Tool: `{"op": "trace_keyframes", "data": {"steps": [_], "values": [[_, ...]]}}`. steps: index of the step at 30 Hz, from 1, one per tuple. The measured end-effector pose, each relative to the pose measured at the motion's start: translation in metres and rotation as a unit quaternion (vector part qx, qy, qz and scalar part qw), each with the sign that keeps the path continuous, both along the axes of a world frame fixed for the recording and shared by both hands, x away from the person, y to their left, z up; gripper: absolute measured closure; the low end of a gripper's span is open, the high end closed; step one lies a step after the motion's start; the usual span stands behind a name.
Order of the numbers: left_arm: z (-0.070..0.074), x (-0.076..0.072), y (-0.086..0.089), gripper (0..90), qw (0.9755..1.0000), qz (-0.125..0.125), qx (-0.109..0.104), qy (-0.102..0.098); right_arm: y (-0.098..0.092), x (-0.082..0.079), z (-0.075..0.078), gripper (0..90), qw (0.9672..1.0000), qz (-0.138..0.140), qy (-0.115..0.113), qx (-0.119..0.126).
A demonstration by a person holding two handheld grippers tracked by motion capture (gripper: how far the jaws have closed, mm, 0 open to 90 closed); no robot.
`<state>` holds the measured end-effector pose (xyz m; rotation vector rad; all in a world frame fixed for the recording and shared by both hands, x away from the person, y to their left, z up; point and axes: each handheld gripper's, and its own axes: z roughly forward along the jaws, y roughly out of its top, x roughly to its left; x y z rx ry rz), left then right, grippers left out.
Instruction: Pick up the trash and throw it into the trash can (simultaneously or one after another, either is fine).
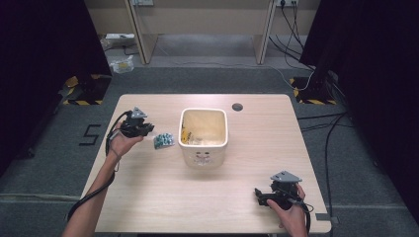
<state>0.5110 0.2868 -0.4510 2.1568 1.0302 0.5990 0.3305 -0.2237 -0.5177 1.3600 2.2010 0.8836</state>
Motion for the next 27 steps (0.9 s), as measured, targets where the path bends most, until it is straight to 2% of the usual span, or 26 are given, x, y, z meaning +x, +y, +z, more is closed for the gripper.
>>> {"op": "trace_keyframes", "data": {"steps": [8, 14, 23, 24, 25, 26, 27], "values": [[0.018, -0.009, 0.008, 82.6, 0.9998, 0.001, -0.005, -0.019, 0.000, 0.000, 0.000, 0.3, 1.0000, 0.000, -0.001, 0.000], [0.035, -0.019, 0.011, 82.7, 0.9993, -0.005, -0.017, -0.032, 0.000, 0.000, 0.000, 0.3, 1.0000, 0.000, -0.001, 0.000], [0.070, -0.037, 0.004, 82.6, 0.9977, -0.038, -0.028, -0.049, 0.000, 0.000, 0.000, 0.3, 1.0000, 0.000, -0.001, 0.000], [0.074, -0.038, 0.004, 82.6, 0.9972, -0.043, -0.024, -0.057, 0.000, 0.000, 0.000, 0.3, 1.0000, 0.000, -0.001, 0.000], [0.079, -0.041, 0.002, 82.5, 0.9971, -0.046, -0.028, -0.054, 0.000, 0.000, 0.000, 0.3, 1.0000, 0.000, -0.001, 0.000], [0.082, -0.042, 0.000, 82.5, 0.9965, -0.052, -0.026, -0.060, 0.000, 0.000, 0.000, 0.3, 1.0000, 0.000, 0.000, 0.000], [0.086, -0.045, -0.002, 82.5, 0.9966, -0.053, -0.029, -0.056, 0.000, 0.000, 0.000, 0.3, 1.0000, 0.000, 0.000, 0.000]]}}
